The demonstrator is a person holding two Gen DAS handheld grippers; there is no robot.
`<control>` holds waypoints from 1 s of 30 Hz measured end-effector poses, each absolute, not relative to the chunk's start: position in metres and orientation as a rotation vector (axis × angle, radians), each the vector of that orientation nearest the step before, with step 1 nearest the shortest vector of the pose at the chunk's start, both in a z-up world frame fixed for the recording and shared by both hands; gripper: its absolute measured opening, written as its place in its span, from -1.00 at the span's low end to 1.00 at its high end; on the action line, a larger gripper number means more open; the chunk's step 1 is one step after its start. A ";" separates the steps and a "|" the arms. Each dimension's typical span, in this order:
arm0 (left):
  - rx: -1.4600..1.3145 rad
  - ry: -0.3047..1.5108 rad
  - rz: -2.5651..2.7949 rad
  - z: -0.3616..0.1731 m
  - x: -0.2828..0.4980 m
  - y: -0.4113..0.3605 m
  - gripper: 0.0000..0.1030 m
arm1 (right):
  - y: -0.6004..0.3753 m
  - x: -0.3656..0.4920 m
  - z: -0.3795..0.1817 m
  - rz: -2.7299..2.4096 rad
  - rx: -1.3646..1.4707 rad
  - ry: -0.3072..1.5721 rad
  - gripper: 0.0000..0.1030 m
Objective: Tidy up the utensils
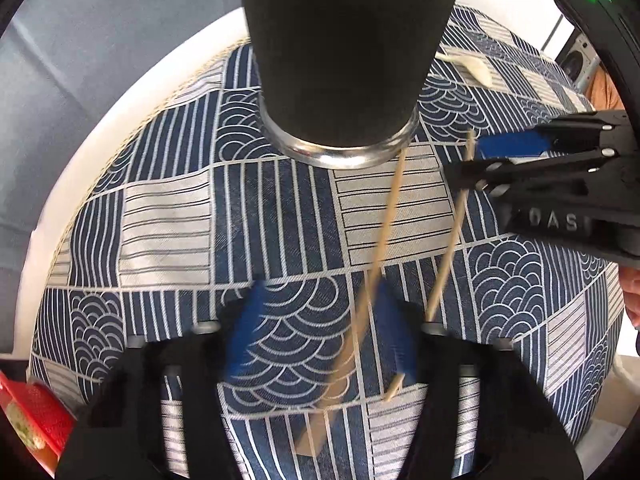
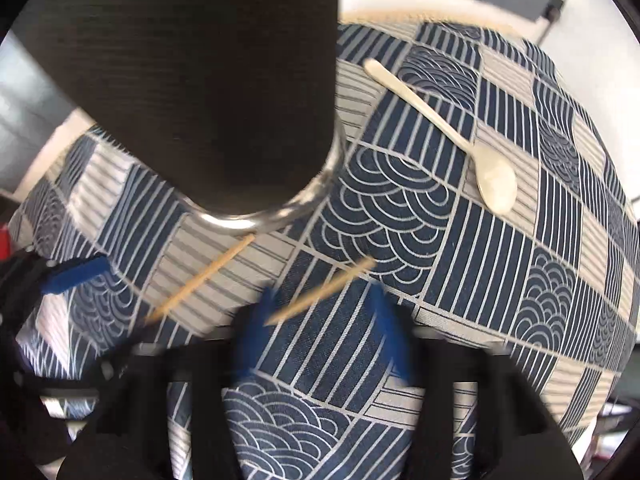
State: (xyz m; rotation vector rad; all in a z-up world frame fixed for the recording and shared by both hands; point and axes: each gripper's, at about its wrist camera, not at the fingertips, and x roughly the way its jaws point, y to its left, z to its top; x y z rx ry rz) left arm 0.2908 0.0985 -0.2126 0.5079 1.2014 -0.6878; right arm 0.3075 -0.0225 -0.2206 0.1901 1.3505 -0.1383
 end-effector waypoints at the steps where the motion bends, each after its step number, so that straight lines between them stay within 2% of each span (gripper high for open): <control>1: 0.492 1.207 -0.686 -0.212 0.290 0.103 -0.68 | -0.019 0.303 -0.219 -0.110 0.172 1.354 -0.78; 2: 0.470 1.221 -0.688 -0.212 0.288 0.107 -0.78 | -0.019 0.300 -0.219 -0.086 0.148 1.357 -0.91; 5: 0.374 1.262 -0.664 -0.212 0.283 0.121 -0.90 | -0.032 0.289 -0.219 -0.067 0.185 1.366 -0.91; 12: 0.235 1.340 -0.635 -0.211 0.268 0.150 -0.91 | -0.074 0.277 -0.211 -0.050 0.289 1.340 -0.91; 22: 0.190 1.406 -0.436 -0.207 0.240 0.164 -0.90 | -0.121 0.297 -0.150 0.063 0.187 1.162 -0.91; 30: 0.103 1.391 -0.283 -0.173 0.216 0.177 -0.90 | -0.145 0.305 -0.101 0.182 0.146 1.044 -0.91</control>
